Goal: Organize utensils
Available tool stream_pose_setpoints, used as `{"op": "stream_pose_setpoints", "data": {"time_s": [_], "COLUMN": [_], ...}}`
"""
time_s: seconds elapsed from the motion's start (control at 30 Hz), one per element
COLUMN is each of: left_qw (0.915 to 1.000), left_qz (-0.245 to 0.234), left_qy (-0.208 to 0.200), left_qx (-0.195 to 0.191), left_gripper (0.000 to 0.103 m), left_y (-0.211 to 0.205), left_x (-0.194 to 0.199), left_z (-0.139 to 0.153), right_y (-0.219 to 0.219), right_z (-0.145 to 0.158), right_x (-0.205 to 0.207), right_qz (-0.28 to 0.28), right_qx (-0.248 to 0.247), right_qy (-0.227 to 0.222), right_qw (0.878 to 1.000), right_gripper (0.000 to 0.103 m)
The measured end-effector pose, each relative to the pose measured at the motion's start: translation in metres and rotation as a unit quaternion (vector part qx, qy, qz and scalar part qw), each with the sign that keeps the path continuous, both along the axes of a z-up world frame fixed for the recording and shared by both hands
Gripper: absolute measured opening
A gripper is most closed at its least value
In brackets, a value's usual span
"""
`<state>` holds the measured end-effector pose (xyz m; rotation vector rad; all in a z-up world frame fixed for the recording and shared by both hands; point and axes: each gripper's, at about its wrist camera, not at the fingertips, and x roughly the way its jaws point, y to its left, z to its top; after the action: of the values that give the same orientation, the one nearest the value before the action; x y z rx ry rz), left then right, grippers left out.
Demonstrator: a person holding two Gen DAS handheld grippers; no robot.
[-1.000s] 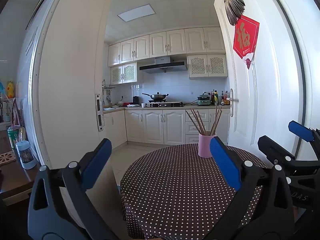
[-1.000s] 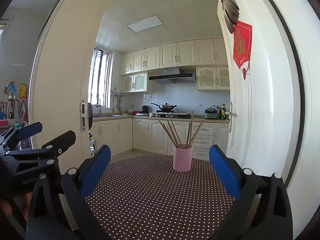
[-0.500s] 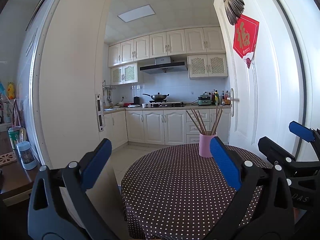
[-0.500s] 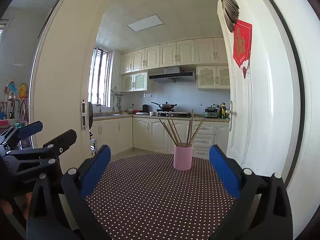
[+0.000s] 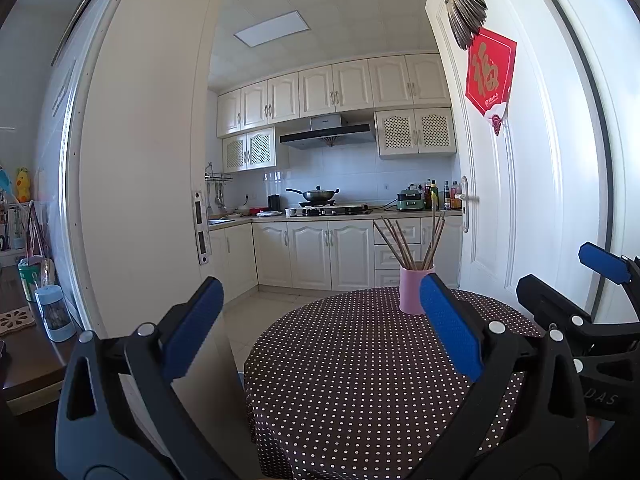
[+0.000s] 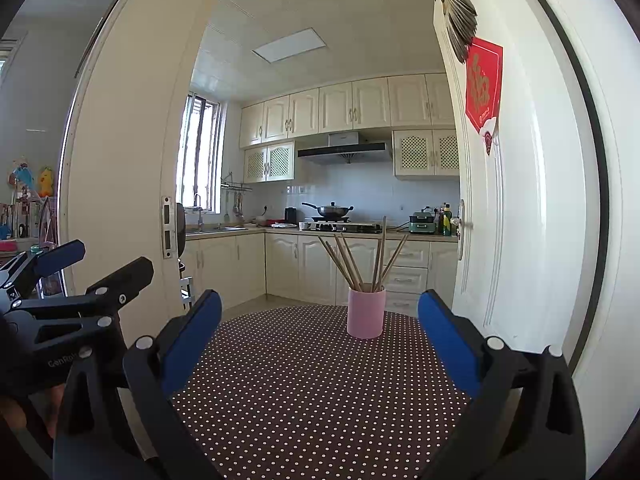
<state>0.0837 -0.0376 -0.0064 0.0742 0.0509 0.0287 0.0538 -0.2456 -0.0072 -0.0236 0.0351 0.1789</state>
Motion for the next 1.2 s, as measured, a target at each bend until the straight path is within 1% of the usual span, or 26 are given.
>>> {"op": "stream_pose_setpoints", "data": {"time_s": [1.2], "left_qw": [1.0000], "left_qz": [0.003], "left_qy": [0.003], "left_qx": [0.004], "left_gripper": [0.096], "left_y": [0.0012], "left_x": [0.0012], "left_z": [-0.0012], "right_y": [0.0010], "right_z": [-0.0023], "right_x": [0.0007], "right_qz": [-0.002], "right_qx": [0.004], "right_qy": [0.009], "right_qw": [1.000], "right_gripper": [0.095]}}
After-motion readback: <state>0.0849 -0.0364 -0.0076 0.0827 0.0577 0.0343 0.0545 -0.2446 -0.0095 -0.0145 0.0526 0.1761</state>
